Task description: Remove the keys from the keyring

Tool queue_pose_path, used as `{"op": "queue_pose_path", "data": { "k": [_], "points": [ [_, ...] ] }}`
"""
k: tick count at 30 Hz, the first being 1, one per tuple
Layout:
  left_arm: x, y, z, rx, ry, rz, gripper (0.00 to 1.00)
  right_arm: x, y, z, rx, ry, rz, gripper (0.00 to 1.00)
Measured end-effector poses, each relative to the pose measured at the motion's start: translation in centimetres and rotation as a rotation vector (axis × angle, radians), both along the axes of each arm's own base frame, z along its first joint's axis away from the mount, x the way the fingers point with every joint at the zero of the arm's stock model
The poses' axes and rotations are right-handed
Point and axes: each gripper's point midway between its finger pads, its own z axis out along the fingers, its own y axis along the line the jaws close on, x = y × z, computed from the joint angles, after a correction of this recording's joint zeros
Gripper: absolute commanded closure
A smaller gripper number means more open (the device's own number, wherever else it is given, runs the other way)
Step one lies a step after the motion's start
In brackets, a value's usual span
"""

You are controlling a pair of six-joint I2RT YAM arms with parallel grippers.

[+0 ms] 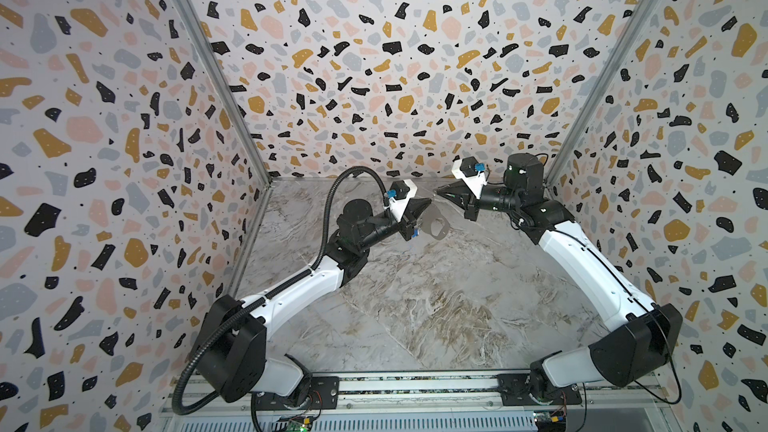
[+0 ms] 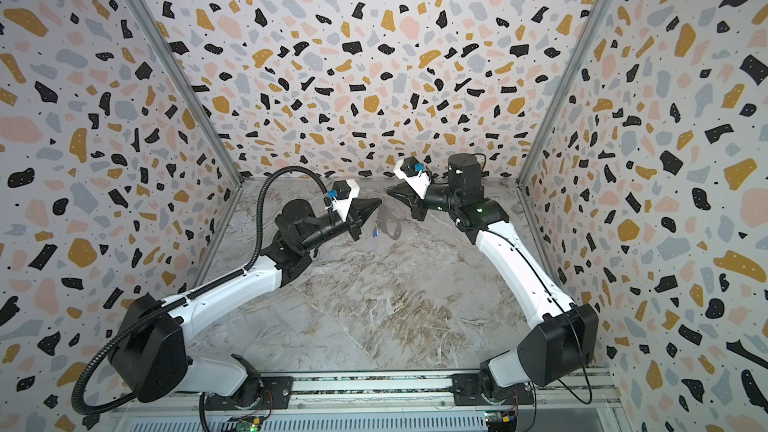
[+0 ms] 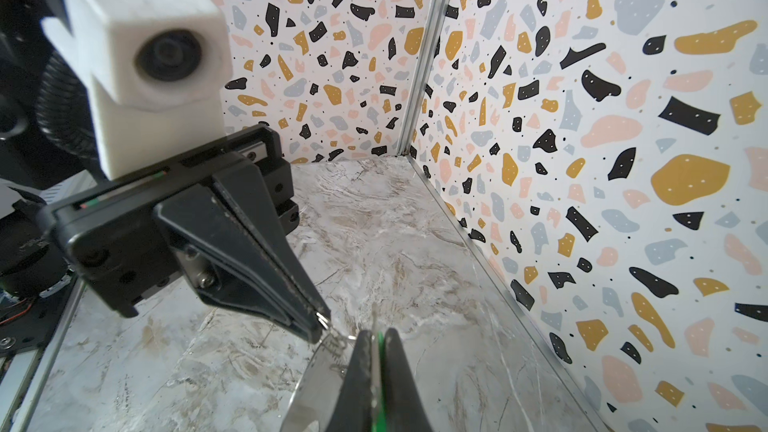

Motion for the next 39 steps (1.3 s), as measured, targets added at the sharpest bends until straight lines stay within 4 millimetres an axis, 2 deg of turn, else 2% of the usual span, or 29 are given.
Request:
{"op": "queue_pose_path", "data": {
  "k": [5,8,22,39],
  "points": [
    [0.1,0.3,0.3,-0.014,-0.001,-0.002,1.00,-0.2,-0.6,-0.6,-0.009,0.003,-0.018,1.00],
    [0.2,0.6,1.2,-0.055,0.001,-0.016,1.00,-0.5,-0.7,-0.7,-0.006,-0.005,-0.019,1.00],
    [0.3,0.4,2.8,-0.224,0.040,-0.109,1.00,-0.5,-0.8,0.0,0.032,-0.055,-0.021,1.00],
    [0.5,0.4,3.0,-0.264,0.049,-0.116,1.00,-1.0,-0.7,-0.2,0.072,-0.058,-0.014,1.00]
  ]
}}
